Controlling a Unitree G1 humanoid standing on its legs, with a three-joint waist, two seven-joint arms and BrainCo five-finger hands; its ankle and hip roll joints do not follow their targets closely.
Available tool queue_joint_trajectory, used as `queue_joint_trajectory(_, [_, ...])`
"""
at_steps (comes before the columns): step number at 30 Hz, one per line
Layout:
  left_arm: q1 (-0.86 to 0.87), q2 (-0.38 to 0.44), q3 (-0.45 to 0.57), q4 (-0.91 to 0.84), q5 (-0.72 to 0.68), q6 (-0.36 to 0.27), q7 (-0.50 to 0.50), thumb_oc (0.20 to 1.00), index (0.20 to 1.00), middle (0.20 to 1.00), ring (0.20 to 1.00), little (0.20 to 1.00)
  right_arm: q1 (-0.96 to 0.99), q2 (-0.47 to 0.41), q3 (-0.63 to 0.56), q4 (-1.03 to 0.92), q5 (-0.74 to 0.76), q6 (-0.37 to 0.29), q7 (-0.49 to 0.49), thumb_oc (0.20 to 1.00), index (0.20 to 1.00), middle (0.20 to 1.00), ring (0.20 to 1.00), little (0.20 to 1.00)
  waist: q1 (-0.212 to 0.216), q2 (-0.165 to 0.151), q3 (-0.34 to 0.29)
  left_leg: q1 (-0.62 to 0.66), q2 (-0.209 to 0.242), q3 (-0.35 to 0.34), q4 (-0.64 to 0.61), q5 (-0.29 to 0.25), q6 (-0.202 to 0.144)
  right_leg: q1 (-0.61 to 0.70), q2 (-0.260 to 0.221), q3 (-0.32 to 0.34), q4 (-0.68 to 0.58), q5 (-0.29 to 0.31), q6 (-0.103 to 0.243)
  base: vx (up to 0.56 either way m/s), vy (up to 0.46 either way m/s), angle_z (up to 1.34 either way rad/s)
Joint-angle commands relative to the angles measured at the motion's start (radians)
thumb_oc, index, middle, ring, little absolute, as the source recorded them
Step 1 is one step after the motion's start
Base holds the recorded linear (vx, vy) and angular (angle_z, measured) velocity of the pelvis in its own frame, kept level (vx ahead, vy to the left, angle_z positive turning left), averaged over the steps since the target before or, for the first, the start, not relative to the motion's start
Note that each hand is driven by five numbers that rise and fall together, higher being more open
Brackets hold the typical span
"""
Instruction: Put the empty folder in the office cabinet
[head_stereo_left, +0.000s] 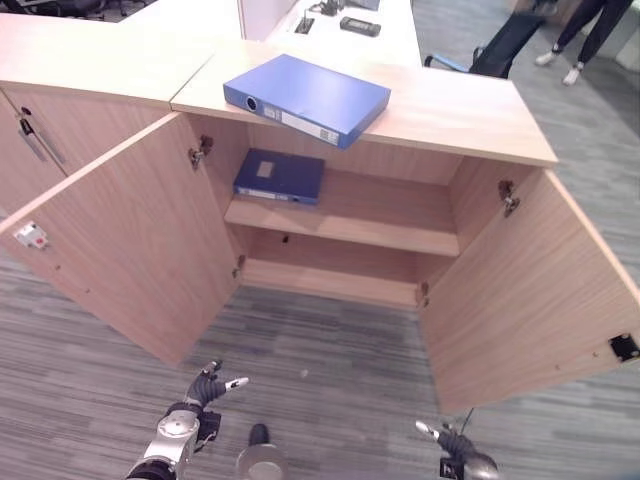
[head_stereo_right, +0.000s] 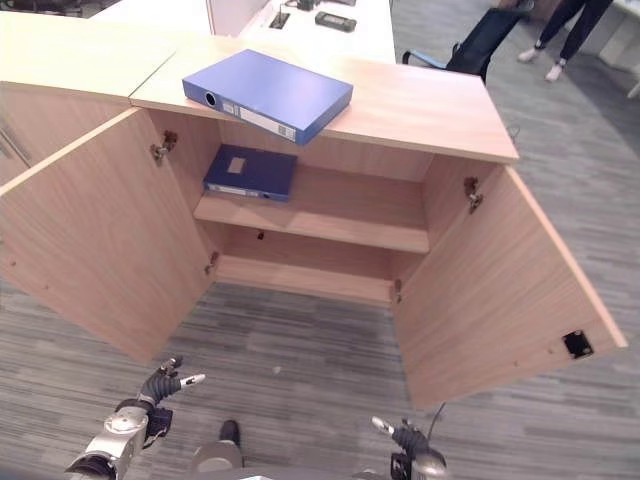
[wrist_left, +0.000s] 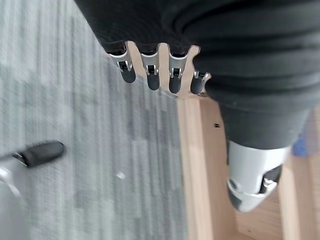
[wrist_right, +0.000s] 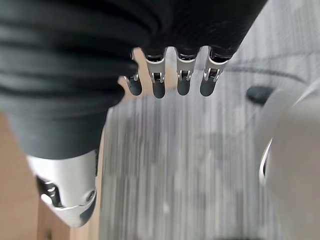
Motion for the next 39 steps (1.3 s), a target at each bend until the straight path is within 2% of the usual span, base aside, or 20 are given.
queue_joint_trajectory(1, [-0.029,-0.009,0.007,-0.038,0.035,-0.017,-0.004,1.000,1.000,1.000,1.000,1.000,-0.045,-0.057,0.017,-0.005,-0.007,-0.024,0.004,1.000,1.000,1.000,1.000,1.000,-0.036,0.041,0.005,-0.006,0.070,-0.028,-0.088,0.019,-0.054,-0.010,0.183,0.086,0.010,-0.419,0.144,0.20,0.358,0.60])
queue_joint_trajectory(2, [-0.031,-0.012,0.010,-0.041,0.036,-0.014,-0.004,1.000,1.000,1.000,1.000,1.000,-0.040,-0.060,0.024,-0.008,0.000,-0.028,0.003,1.000,1.000,1.000,1.000,1.000,-0.052,0.056,0.024,0.032,0.037,-0.046,-0.103,0.002,-0.039,-0.049,0.278,0.130,0.005,-0.507,0.122,0.20,0.359,0.62])
queue_joint_trajectory(3, [-0.032,-0.013,0.011,-0.041,0.036,-0.014,-0.004,1.000,1.000,1.000,1.000,1.000,-0.040,-0.060,0.024,-0.008,0.000,-0.028,0.003,1.000,1.000,1.000,1.000,1.000,-0.052,0.058,0.023,0.030,0.038,-0.046,-0.103,0.004,-0.039,-0.050,0.280,0.130,0.003,-0.504,0.121,0.25,0.262,0.55])
queue_joint_trajectory(5, [-0.040,-0.019,0.013,-0.026,0.033,-0.015,0.006,1.000,1.000,1.000,1.000,1.000,-0.049,-0.069,0.029,0.005,0.002,-0.027,-0.002,1.000,1.000,1.000,1.000,1.000,-0.074,0.056,0.048,0.081,0.003,-0.069,-0.125,-0.023,-0.030,-0.115,0.350,0.127,-0.073,-0.488,0.108,0.22,0.092,0.53])
queue_joint_trajectory(8, [-0.047,-0.028,0.013,-0.017,0.027,-0.014,0.010,1.000,1.000,1.000,1.000,1.000,-0.046,-0.069,0.011,0.017,0.024,-0.026,-0.005,1.000,1.000,1.000,1.000,1.000,-0.091,0.056,0.059,0.108,-0.011,-0.093,-0.127,-0.044,-0.031,-0.149,0.359,0.092,-0.136,-0.457,0.125,0.17,0.010,0.37])
queue_joint_trajectory(9, [-0.047,-0.033,-0.001,-0.017,0.034,-0.022,0.005,1.000,1.000,1.000,1.000,1.000,-0.025,-0.074,-0.013,0.035,0.044,-0.026,-0.004,1.000,1.000,1.000,1.000,1.000,-0.098,0.048,0.058,0.122,-0.033,-0.100,-0.119,-0.060,-0.027,-0.120,0.354,0.074,-0.180,-0.448,0.124,0.17,0.011,0.73])
queue_joint_trajectory(11, [-0.038,-0.048,-0.007,-0.035,0.038,-0.026,-0.002,1.000,1.000,1.000,1.000,1.000,-0.011,-0.088,-0.020,0.042,0.050,-0.031,-0.005,1.000,1.000,1.000,1.000,1.000,-0.103,0.047,0.046,0.136,-0.049,-0.106,-0.107,-0.077,-0.024,-0.089,0.360,0.101,-0.192,-0.449,0.111,0.20,-0.030,0.59])
queue_joint_trajectory(12, [-0.030,-0.054,-0.006,-0.045,0.036,-0.026,-0.001,1.000,1.000,1.000,1.000,1.000,-0.005,-0.095,-0.023,0.047,0.048,-0.031,-0.006,1.000,1.000,1.000,1.000,1.000,-0.108,0.055,0.039,0.144,-0.047,-0.111,-0.097,-0.086,-0.029,-0.077,0.369,0.120,-0.199,-0.450,0.103,0.19,-0.059,0.19])
queue_joint_trajectory(17, [-0.008,-0.075,0.011,-0.060,0.010,-0.022,-0.002,1.000,1.000,1.000,1.000,1.000,0.008,-0.125,-0.034,0.072,0.028,-0.026,-0.011,1.000,1.000,1.000,1.000,1.000,-0.117,0.085,0.016,0.166,-0.022,-0.115,-0.050,-0.108,-0.057,-0.020,0.379,0.114,-0.234,-0.455,0.087,0.17,-0.089,0.04])
queue_joint_trajectory(18, [-0.003,-0.077,0.012,-0.066,0.009,-0.022,-0.005,1.000,1.000,1.000,1.000,1.000,0.006,-0.133,-0.034,0.076,0.021,-0.025,-0.009,1.000,1.000,1.000,1.000,1.000,-0.123,0.094,0.020,0.155,-0.007,-0.114,0.006,-0.112,-0.079,-0.011,0.383,0.113,-0.233,-0.469,0.076,0.11,-0.164,0.06])
queue_joint_trajectory(19, [-0.001,-0.079,0.014,-0.070,0.002,-0.022,-0.005,1.000,1.000,1.000,1.000,1.000,0.008,-0.143,-0.033,0.078,0.016,-0.026,-0.009,1.000,1.000,1.000,1.000,1.000,-0.122,0.098,0.038,0.100,0.020,-0.116,0.144,-0.066,-0.119,0.016,0.389,0.111,-0.242,-0.488,0.056,0.03,-0.228,0.03])
queue_joint_trajectory(20, [-0.013,-0.084,0.010,-0.078,-0.013,-0.020,0.003,1.000,1.000,1.000,1.000,1.000,0.004,-0.154,-0.036,0.068,0.022,-0.026,-0.016,1.000,1.000,1.000,1.000,1.000,-0.120,0.088,0.075,-0.006,0.028,-0.125,0.337,0.015,-0.150,0.035,0.379,0.107,-0.244,-0.497,0.031,-0.01,-0.203,0.05])
queue_joint_trajectory(22, [-0.015,-0.089,0.013,-0.074,-0.016,-0.021,0.008,1.000,1.000,1.000,1.000,1.000,-0.005,-0.166,-0.029,0.064,0.021,-0.025,-0.016,1.000,1.000,1.000,1.000,1.000,-0.120,0.085,0.088,-0.049,0.027,-0.137,0.414,0.017,-0.150,0.057,0.385,0.113,-0.259,-0.508,0.020,0.03,-0.101,-0.04])
queue_joint_trajectory(24, [-0.017,-0.103,0.008,-0.056,-0.021,-0.021,0.015,1.000,1.000,1.000,1.000,1.000,-0.006,-0.177,-0.030,0.071,0.019,-0.019,-0.019,1.000,1.000,1.000,1.000,1.000,-0.122,0.092,0.090,-0.065,0.071,-0.132,0.374,0.017,-0.150,0.083,0.373,0.109,-0.275,-0.522,0.029,0.20,0.116,-0.55])
queue_joint_trajectory(25, [-0.002,-0.110,-0.007,-0.052,-0.008,-0.018,0.007,1.000,1.000,1.000,1.000,1.000,0.001,-0.187,-0.036,0.073,0.018,-0.020,-0.020,1.000,1.000,1.000,1.000,1.000,-0.115,0.113,0.069,-0.020,0.097,-0.150,0.100,-0.004,-0.131,0.095,0.371,0.120,-0.280,-0.532,0.056,0.32,0.252,-0.40])
queue_joint_trajectory(26, [0.000,-0.112,-0.012,-0.053,-0.006,-0.018,0.009,1.000,1.000,1.000,1.000,1.000,-0.004,-0.193,-0.034,0.072,0.016,-0.021,-0.022,1.000,1.000,1.000,1.000,1.000,-0.107,0.124,0.069,-0.009,0.081,-0.180,0.033,0.014,-0.129,0.100,0.376,0.132,-0.282,-0.537,0.060,0.40,0.311,-0.07])
queue_joint_trajectory(27, [0.001,-0.121,-0.010,-0.022,-0.001,-0.022,0.017,1.000,1.000,1.000,1.000,1.000,-0.016,-0.192,-0.023,0.080,-0.001,-0.023,-0.023,1.000,1.000,1.000,1.000,1.000,-0.095,0.150,0.051,0.028,0.065,-0.273,-0.080,0.034,-0.130,0.109,0.395,0.168,-0.283,-0.548,0.064,0.22,0.170,-0.16])
queue_joint_trajectory(30, [0.014,-0.115,-0.005,-0.002,0.012,-0.025,0.011,1.000,1.000,1.000,1.000,1.000,-0.006,-0.168,-0.019,0.088,-0.017,-0.022,-0.019,1.000,1.000,1.000,1.000,1.000,-0.096,0.146,0.007,0.084,0.054,-0.240,-0.127,0.022,-0.121,0.120,0.385,0.190,-0.283,-0.539,0.077,0.19,0.154,-0.90])
queue_joint_trajectory(32, [0.014,-0.108,-0.004,0.013,0.028,-0.023,0.008,1.000,1.000,1.000,1.000,1.000,-0.007,-0.149,-0.003,0.091,-0.034,-0.017,-0.011,1.000,1.000,1.000,1.000,1.000,-0.092,0.135,-0.002,0.111,0.043,-0.220,-0.127,0.005,-0.106,0.125,0.369,0.204,-0.276,-0.531,0.088,0.11,0.156,-0.17])
queue_joint_trajectory(39, [0.012,-0.104,0.011,0.036,0.034,-0.024,0.012,1.000,1.000,1.000,1.000,1.000,-0.008,-0.122,0.013,0.088,-0.044,-0.014,-0.005,1.000,1.000,1.000,1.000,1.000,-0.091,0.121,-0.016,0.135,0.023,-0.190,-0.127,-0.024,-0.087,0.117,0.339,0.226,-0.286,-0.509,0.112,0.03,0.079,-0.04])
